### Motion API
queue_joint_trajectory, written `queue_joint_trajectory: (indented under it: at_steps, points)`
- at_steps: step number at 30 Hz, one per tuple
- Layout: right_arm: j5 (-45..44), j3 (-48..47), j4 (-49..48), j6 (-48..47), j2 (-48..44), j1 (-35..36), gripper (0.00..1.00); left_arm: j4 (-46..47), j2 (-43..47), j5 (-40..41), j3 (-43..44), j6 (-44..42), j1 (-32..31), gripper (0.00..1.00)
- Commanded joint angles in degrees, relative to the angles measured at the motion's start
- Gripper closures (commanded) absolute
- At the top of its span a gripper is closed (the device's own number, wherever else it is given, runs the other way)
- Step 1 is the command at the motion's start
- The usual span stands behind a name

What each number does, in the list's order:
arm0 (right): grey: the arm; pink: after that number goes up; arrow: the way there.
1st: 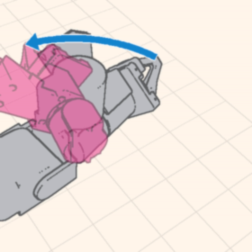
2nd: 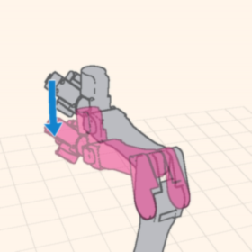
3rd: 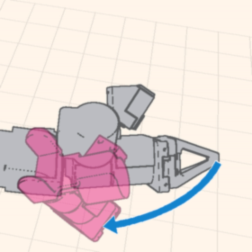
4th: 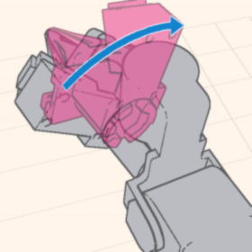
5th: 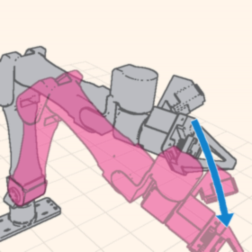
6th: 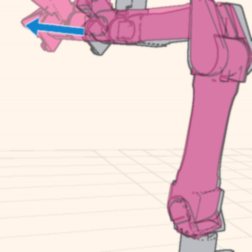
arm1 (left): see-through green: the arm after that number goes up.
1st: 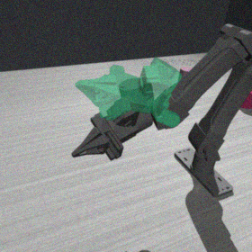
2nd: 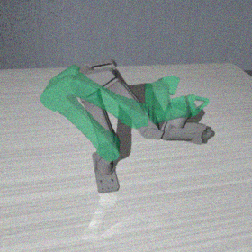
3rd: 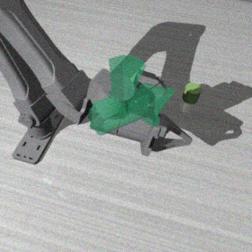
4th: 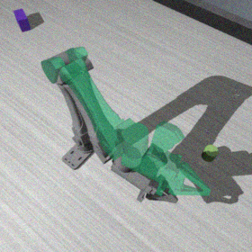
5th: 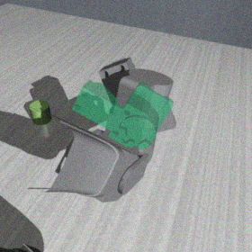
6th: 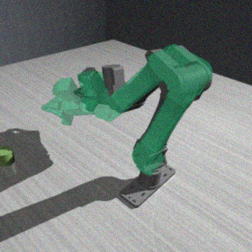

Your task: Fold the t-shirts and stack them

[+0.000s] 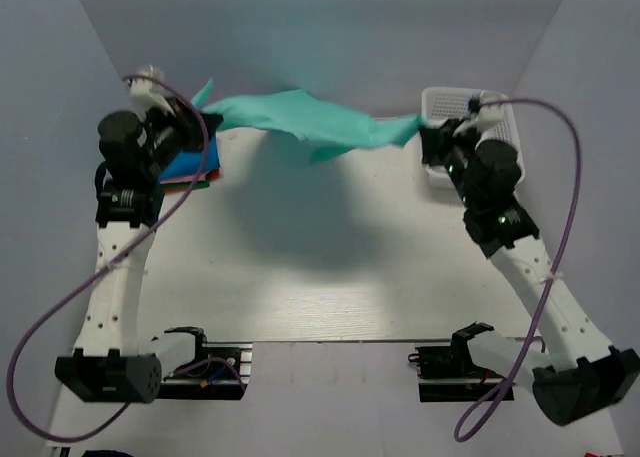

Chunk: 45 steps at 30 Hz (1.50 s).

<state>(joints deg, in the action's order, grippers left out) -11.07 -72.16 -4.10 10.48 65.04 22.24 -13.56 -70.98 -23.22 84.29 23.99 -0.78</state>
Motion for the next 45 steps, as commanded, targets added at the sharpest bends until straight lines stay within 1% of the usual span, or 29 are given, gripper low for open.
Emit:
queue_joint_trajectory:
  at_steps: [1,2,3,5,6,8,9,11,12,13,14,15,16,17,18,20,23,26,27,29,30,31,33,34,35,36,38,41,45]
  points:
    - [10.1,18.9,13.4,10.3,-6.1,0.3,1.00,-11.0,3.9,-3.4,-15.8,1.1,-0.6,1.00]
    - [14.0,21.2,18.5,11.7,-8.9,0.5,1.00,-13.7,5.9,-3.4,-21.8,1.1,-0.6,1.00]
    - [16.2,25.1,20.7,16.2,-10.1,0.5,1.00,-19.9,9.7,-3.4,-24.2,1.7,-0.6,1.00]
    - [22.2,29.3,28.5,17.8,-13.1,0.7,1.00,-26.0,12.8,-1.7,-29.7,2.2,-0.6,1.00]
    - [23.3,31.0,30.3,20.3,-13.4,1.0,1.00,-31.5,13.9,-1.7,-30.9,2.2,-0.6,1.00]
    - [24.4,32.9,36.6,21.1,-14.8,1.1,0.99,-37.8,16.5,-2.9,-34.6,2.2,-0.6,1.00]
    - [24.3,33.0,39.4,21.8,-15.1,0.8,0.99,-37.9,16.5,-4.0,-35.9,2.2,-0.6,1.00]
    - [24.1,33.0,41.6,21.4,-15.5,1.0,0.90,-42.3,17.2,-5.3,-38.5,2.2,-0.6,1.00]
    - [24.1,32.2,44.1,20.6,-14.9,0.8,0.81,-44.6,17.2,-5.3,-38.5,2.2,-0.6,0.94]
    - [23.8,31.8,44.5,20.4,-14.2,0.8,0.62,-45.5,16.7,-4.8,-38.5,2.2,-0.6,0.83]
    - [23.8,31.5,44.8,19.9,-13.9,0.9,0.56,-46.6,16.1,-2.6,-36.5,2.2,-0.6,0.33]
    - [24.2,30.2,44.4,18.3,-11.6,0.7,0.54,-47.3,14.7,-1.6,-35.1,1.5,-0.6,0.26]
    - [24.3,28.7,44.1,17.7,-10.9,0.8,0.52,-47.9,13.9,-0.4,-33.5,1.5,-0.6,0.23]
    - [24.2,26.7,43.3,16.7,-10.0,0.6,0.44,-47.9,13.2,1.2,-30.4,0.8,-0.6,0.04]
    - [24.0,25.8,43.0,15.3,-7.0,0.5,0.41,-47.9,12.5,1.9,-28.8,0.3,-0.6,0.00]
    - [22.5,21.1,42.4,14.7,-3.4,0.7,0.38,-46.0,10.2,3.9,-25.3,0.3,-0.6,0.00]
    - [19.5,17.2,37.1,13.3,2.7,0.7,0.38,-39.3,6.9,3.9,-25.3,1.1,-0.6,0.00]
    - [19.0,12.8,30.2,12.3,10.2,0.9,0.38,-33.7,3.7,2.7,-28.4,2.6,-0.6,0.00]
    - [18.6,11.7,29.2,11.8,12.2,1.0,0.38,-29.7,0.9,2.7,-29.3,3.7,-0.6,0.00]
    - [19.2,5.8,25.6,10.5,20.8,0.9,0.38,-27.8,-2.5,1.7,-29.8,4.3,0.1,0.00]
    - [19.2,2.5,24.8,9.7,23.0,1.3,0.38,-26.7,-4.1,1.7,-29.8,4.3,0.1,0.00]
    - [20.0,-1.0,24.2,9.5,28.1,1.7,0.42,-26.2,-7.4,3.3,-29.8,4.3,0.1,0.00]
    - [18.6,-9.0,24.4,8.4,39.0,2.1,0.42,-25.4,-11.6,5.2,-29.8,4.3,0.1,0.00]
    - [18.5,-9.0,25.4,8.4,39.1,2.2,0.42,-25.9,-11.6,5.7,-29.8,4.3,0.1,0.00]
    - [17.1,-14.7,26.2,8.2,41.1,2.2,0.42,-25.9,-14.3,5.7,-29.8,4.3,0.1,0.00]
    - [14.4,-15.9,29.3,8.4,45.6,2.2,0.42,-25.9,-15.4,6.6,-30.3,4.3,0.1,0.00]
    - [9.5,-18.0,31.7,8.9,48.7,1.7,0.42,-24.9,-17.9,8.0,-30.3,4.8,0.1,0.00]
    - [5.7,-17.7,34.2,8.9,50.4,1.5,0.40,-23.8,-20.9,10.8,-29.4,5.4,0.6,0.00]
    - [5.1,-13.7,35.9,8.2,51.2,1.8,0.40,-23.3,-26.4,12.0,-26.2,5.4,0.6,0.00]
